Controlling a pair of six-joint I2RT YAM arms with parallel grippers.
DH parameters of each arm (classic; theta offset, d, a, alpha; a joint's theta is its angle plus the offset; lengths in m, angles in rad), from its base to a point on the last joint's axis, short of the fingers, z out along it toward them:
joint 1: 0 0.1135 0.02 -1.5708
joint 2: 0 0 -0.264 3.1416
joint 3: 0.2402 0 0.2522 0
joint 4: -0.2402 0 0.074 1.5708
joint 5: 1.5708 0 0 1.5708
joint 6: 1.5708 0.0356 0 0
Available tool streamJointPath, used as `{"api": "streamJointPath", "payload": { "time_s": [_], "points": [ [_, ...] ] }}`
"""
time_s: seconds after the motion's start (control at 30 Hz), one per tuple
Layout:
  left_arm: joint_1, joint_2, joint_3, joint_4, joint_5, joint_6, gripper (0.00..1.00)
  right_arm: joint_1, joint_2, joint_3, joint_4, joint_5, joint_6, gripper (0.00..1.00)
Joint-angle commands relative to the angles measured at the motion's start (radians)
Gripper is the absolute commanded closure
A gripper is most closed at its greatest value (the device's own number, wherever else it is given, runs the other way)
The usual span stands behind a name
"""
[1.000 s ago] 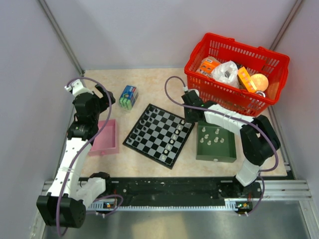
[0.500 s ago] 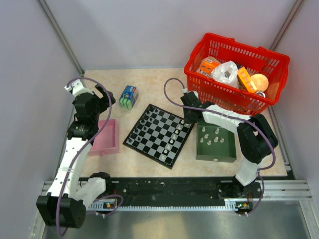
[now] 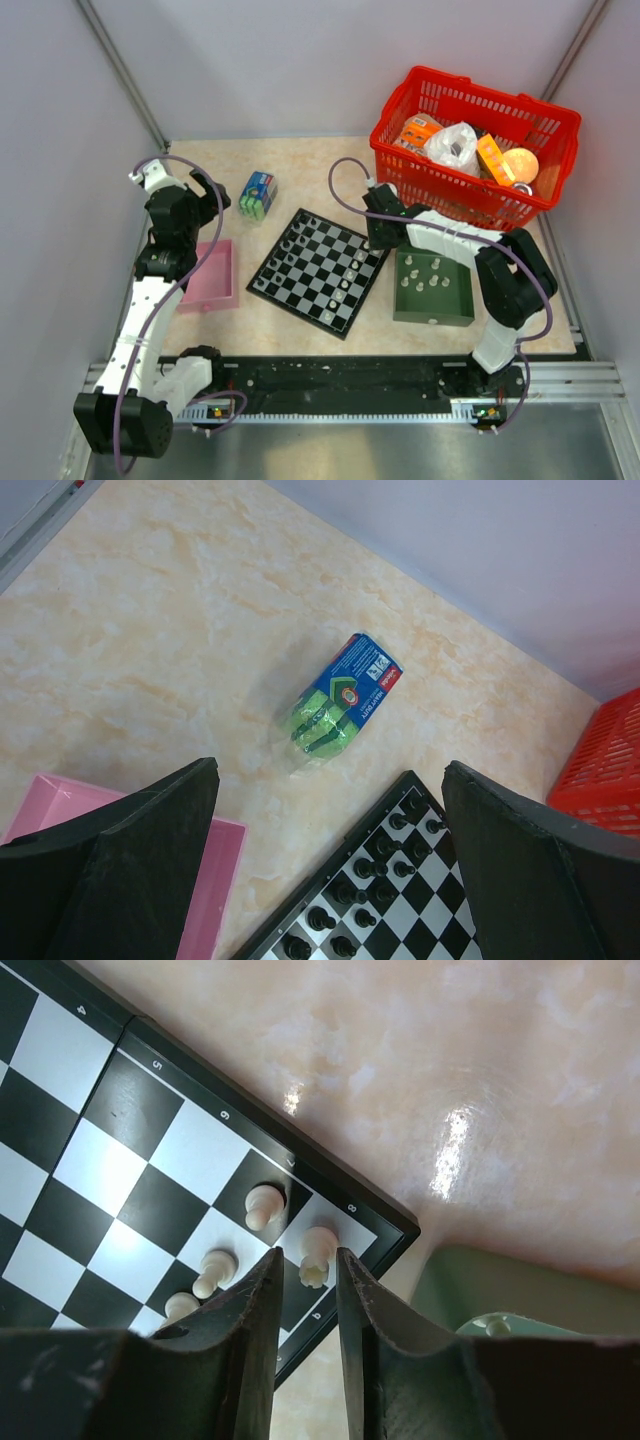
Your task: Set up the chess pieces on the board
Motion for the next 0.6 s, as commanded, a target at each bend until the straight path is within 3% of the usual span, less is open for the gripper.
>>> {"api": "streamJointPath", "payload": {
  "time_s": [0.0,0.3,0.57],
  "points": [
    [0.006,-0.009,0.004,0.04,-0.007,0.01,0.01,0.008,-0.068,0.029,-0.002,0.006,-0.02,0.71],
    [0.008,0.0,0.007,0.038,0.0,0.003,0.01,-0.005,-0.379,-0.088,-0.027,0.152,-0.013,0.59],
    [0.008,0.003,0.001,0.041,0.016,-0.004,0.01,-0.17,-0.586,-0.331,-0.033,0.065,0.066,0.59]
  ]
}}
